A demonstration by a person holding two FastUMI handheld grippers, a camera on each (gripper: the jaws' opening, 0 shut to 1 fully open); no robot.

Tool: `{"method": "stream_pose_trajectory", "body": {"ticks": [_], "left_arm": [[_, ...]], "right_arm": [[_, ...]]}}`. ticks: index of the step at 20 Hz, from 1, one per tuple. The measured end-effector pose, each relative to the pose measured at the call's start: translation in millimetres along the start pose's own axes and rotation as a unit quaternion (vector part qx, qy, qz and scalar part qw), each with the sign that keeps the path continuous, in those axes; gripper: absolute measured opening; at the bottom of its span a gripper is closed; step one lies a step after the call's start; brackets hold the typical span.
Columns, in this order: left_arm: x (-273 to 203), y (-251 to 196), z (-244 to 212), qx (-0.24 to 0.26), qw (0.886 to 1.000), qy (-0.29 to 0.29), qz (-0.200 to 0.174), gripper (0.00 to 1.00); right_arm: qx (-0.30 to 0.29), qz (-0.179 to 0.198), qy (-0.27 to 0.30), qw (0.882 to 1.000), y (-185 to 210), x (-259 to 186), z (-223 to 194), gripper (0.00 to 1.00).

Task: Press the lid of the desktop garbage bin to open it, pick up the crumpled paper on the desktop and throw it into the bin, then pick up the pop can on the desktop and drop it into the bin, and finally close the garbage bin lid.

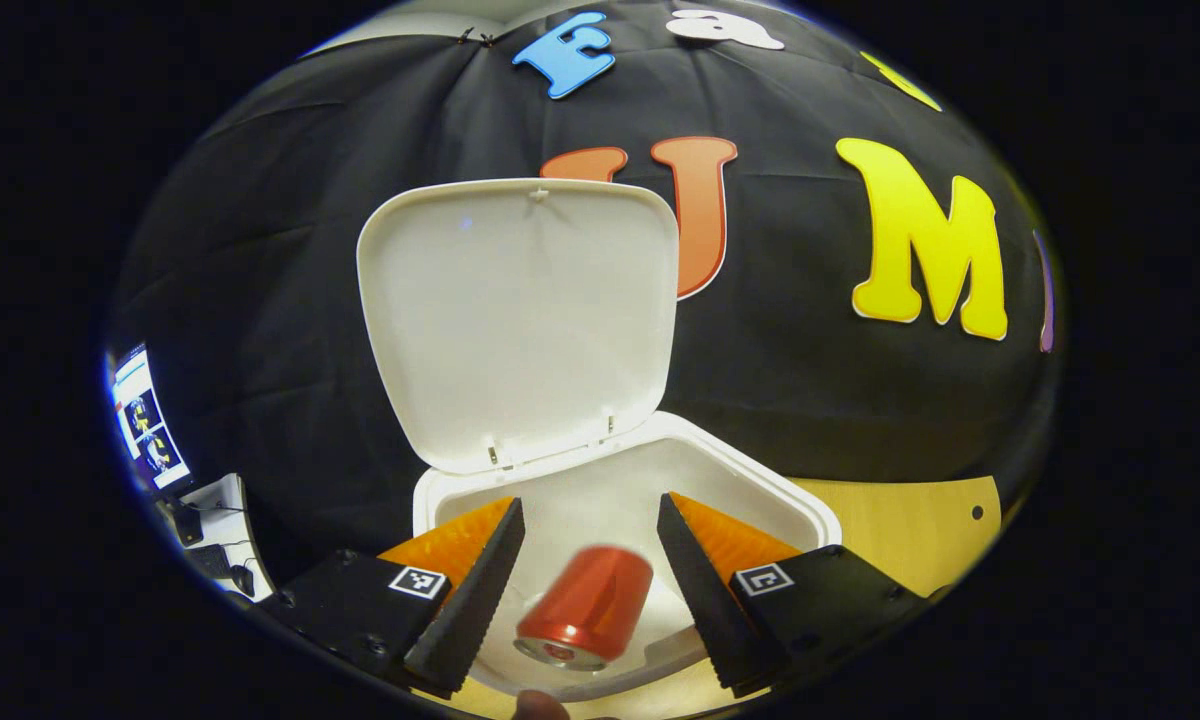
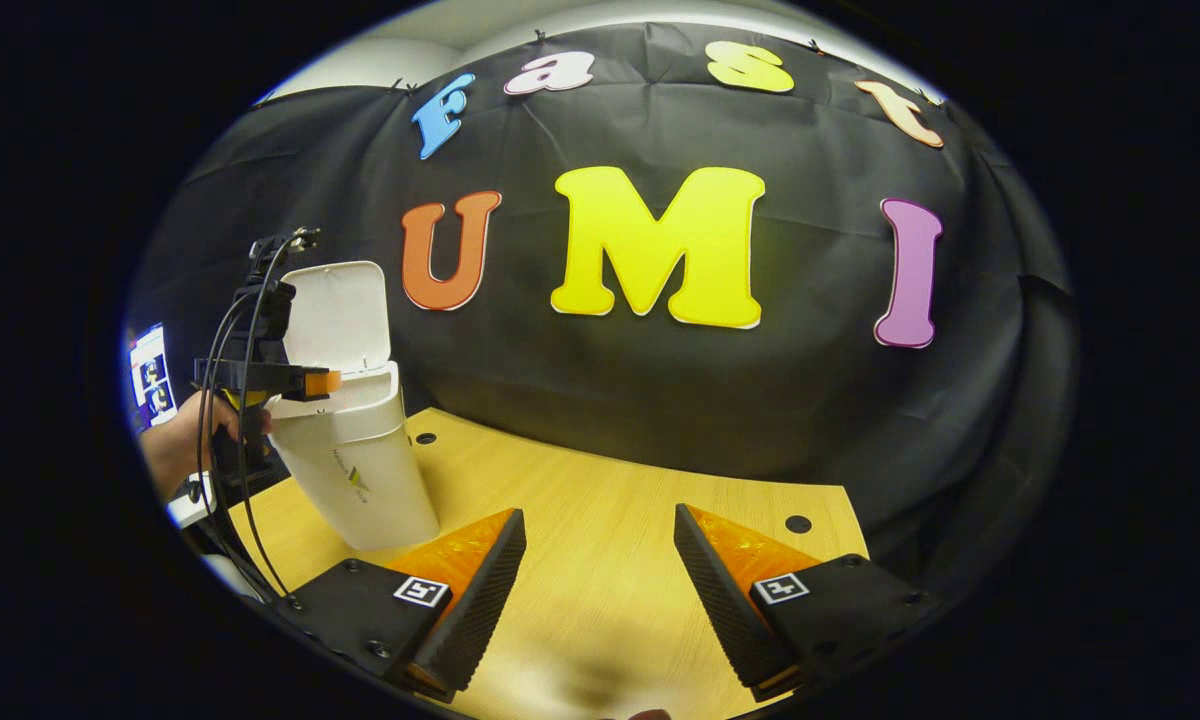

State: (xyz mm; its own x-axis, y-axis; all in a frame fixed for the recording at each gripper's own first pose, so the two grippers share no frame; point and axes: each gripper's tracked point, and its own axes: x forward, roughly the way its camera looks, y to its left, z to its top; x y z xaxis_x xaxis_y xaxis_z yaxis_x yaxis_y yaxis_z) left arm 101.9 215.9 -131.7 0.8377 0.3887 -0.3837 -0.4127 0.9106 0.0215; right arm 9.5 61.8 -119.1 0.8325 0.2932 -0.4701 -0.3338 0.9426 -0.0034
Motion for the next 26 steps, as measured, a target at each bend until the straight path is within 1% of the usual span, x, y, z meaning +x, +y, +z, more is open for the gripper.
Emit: {"method": "stream_pose_trajectory", "body": {"ticks": [2,5,8,10,12,16,19,21,23,26], "left_arm": [[-3.7,2.2,7.6,-0.001,1.000,-0.007,0.013,0.90],[-10.4,-1.6,40.8,-0.023,0.998,-0.046,0.025,0.91],[-25.8,5.0,102.4,-0.037,0.993,-0.102,0.057,0.90],[-32.0,7.0,138.8,-0.042,0.989,-0.125,0.070,0.90],[-30.4,9.4,168.6,-0.047,0.986,-0.136,0.085,0.90],[-10.8,16.4,209.6,-0.055,0.982,-0.148,0.108,0.90],[8.4,22.9,217.4,-0.064,0.981,-0.139,0.117,0.90],[25.9,29.1,215.5,-0.063,0.983,-0.121,0.126,0.90],[39.3,37.2,207.3,-0.061,0.984,-0.097,0.139,0.90],[46.7,44.1,189.8,-0.068,0.983,-0.069,0.156,0.90]], "right_arm": [[0.000,0.004,-0.003,1.000,3.1,-2.6,2.3,0.94],[-0.001,0.005,-0.008,1.000,1.1,-9.7,5.2,0.94],[0.004,-0.003,-0.017,1.000,-10.0,-17.2,10.9,0.94],[0.006,-0.005,-0.020,1.000,-17.0,-21.3,14.3,0.94],[0.000,-0.011,-0.025,1.000,-27.2,-25.8,19.8,0.94],[0.003,-0.030,-0.033,0.999,-47.8,-32.8,29.6,0.94],[0.015,-0.043,-0.029,0.999,-56.7,-32.9,28.9,0.94],[0.020,-0.049,-0.024,0.998,-60.1,-30.3,27.3,0.94],[0.022,-0.047,-0.012,0.999,-59.9,-29.3,21.3,0.94],[0.038,-0.055,0.001,0.998,-70.1,-27.4,12.6,0.94]]}}
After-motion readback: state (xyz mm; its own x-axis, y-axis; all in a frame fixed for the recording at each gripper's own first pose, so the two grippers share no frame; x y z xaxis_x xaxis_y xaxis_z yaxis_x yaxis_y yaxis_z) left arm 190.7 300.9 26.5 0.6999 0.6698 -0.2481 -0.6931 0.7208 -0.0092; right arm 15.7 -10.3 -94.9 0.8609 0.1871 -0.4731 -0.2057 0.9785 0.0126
